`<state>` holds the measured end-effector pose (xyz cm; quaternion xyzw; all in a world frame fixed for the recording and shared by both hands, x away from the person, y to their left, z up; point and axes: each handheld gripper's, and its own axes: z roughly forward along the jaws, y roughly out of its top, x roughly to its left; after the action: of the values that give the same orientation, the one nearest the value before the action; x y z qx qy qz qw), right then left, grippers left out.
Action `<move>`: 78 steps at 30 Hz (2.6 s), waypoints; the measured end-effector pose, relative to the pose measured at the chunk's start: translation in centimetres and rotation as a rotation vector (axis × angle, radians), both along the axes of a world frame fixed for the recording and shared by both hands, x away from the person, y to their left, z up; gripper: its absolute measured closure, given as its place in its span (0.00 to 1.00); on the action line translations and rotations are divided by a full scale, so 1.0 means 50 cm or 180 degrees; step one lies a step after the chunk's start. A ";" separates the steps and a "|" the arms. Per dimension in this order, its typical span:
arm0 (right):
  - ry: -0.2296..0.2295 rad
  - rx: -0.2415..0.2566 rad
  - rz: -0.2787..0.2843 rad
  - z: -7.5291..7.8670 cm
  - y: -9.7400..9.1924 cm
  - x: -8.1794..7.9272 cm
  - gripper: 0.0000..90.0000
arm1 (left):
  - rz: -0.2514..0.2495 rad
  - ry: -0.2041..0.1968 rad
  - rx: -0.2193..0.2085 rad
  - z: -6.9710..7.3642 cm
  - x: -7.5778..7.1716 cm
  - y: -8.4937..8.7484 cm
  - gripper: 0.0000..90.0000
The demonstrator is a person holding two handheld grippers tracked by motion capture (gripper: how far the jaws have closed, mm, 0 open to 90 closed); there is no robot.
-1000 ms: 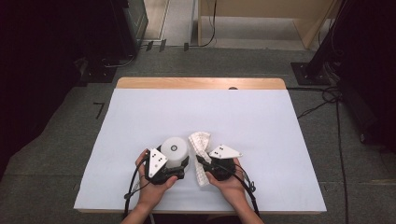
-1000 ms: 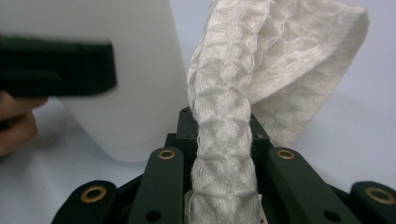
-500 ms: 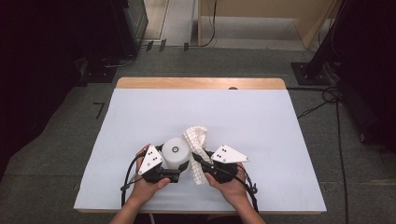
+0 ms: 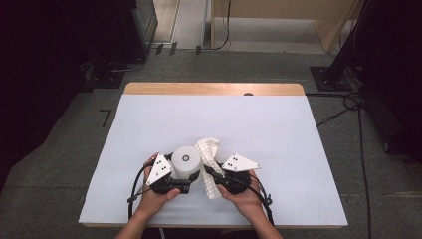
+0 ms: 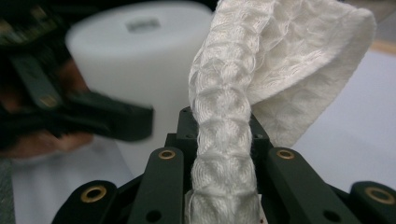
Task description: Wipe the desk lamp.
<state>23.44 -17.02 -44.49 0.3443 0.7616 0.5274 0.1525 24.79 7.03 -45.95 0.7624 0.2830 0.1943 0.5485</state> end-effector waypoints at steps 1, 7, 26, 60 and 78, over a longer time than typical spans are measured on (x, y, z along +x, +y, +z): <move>-0.0064 0.0024 0.0001 0.008 -0.002 -0.003 0.83 | 0.0003 0.0001 0.0008 -0.001 0.000 -0.001 0.10; -0.0022 -0.0043 -0.0065 -0.004 -0.008 0.002 0.83 | -0.0035 -0.0029 0.0110 -0.012 0.004 -0.009 0.10; 0.0136 -0.0053 -0.0211 -0.027 -0.027 0.019 0.83 | 0.0593 0.0044 0.0210 -0.016 -0.022 -0.030 0.02; 0.0033 -0.0032 0.0017 -0.009 0.000 -0.001 0.84 | -0.0026 0.0093 0.0050 0.013 -0.004 0.002 0.10; 0.0072 -0.0106 -0.0003 -0.012 0.001 0.004 0.83 | -0.0034 0.0019 0.0059 0.005 0.000 0.000 0.10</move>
<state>23.62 -16.95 -45.07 0.3481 0.7718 0.5106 0.1499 24.81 7.01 -45.69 0.7695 0.2788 0.1917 0.5416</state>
